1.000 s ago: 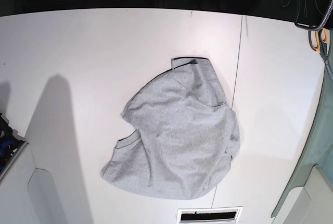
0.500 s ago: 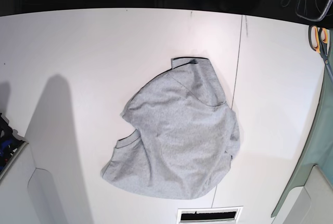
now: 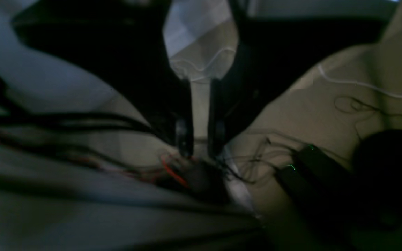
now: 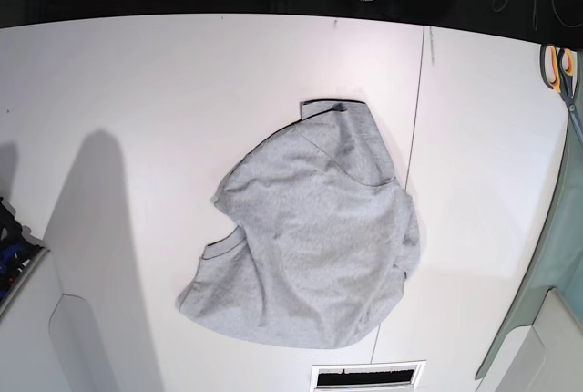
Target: Layout the t-shirt on the table in an organized manner, then fold the t-shirt properly
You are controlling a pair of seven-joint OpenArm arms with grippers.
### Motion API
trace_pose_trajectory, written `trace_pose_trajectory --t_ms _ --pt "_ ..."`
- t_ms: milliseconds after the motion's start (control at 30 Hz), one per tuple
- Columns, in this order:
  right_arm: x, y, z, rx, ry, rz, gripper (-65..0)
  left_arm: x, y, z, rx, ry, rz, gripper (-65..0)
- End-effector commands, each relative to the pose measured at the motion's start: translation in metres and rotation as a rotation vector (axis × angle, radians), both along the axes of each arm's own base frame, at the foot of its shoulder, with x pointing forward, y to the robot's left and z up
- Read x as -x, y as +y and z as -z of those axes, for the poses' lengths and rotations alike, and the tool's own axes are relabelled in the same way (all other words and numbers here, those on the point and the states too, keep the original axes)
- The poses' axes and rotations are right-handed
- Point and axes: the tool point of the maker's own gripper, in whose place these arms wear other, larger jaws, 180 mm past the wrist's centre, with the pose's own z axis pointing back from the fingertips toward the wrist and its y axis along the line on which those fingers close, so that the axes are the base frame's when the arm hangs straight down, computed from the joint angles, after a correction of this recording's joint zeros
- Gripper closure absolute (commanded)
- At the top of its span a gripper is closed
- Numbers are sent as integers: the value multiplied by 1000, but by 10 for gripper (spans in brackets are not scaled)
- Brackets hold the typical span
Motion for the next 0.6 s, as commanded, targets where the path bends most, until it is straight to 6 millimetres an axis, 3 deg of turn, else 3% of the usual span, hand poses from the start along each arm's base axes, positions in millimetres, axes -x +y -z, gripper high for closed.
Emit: trace_pose_trajectory --t_ms 0,300,467,567 --pt "1 1 -14 -33 -28 3 0 -6 0 -12 29 -34 -23 -109" --pt "-61 21 -123 -167 -303 -6 0 -67 32 -104 132 -264 -139 -111" --pt "-122 22 -175 -239 -477 72 0 -104 48 -151 139 -410 -103 -145" --pt "-167 7 -195 -231 -593 128 -90 -118 59 -167 109 -461 -67 -234"
